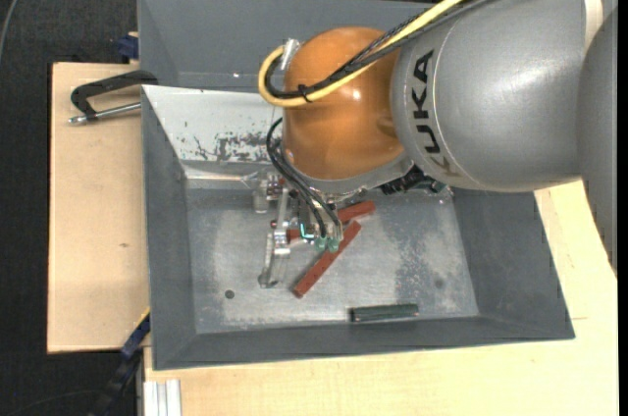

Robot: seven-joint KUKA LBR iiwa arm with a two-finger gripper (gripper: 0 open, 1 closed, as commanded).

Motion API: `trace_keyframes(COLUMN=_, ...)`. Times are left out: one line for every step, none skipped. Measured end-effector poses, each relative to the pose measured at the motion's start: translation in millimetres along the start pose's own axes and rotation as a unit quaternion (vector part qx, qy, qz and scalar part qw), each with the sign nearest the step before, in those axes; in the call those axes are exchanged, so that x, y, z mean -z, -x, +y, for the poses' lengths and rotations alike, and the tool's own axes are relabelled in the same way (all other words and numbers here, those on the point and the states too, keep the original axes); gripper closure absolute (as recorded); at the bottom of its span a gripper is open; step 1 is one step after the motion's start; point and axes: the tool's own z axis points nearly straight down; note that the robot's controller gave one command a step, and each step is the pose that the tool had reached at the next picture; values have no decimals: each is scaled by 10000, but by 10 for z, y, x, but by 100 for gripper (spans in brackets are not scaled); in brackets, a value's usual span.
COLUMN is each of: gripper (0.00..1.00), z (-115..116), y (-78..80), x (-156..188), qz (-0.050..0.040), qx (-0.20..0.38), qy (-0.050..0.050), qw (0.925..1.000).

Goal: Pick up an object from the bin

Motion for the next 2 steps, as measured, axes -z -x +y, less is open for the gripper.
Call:
trace_keyframes(gripper=0, z=-920, y=1, x=-1317, qz=-52, qx=1496, qy=4, qw=9887)
trace_keyframes(gripper=100, z=-913, y=-2, x=-1315, qz=-47, qx=1498, qy=4, qw=9887)
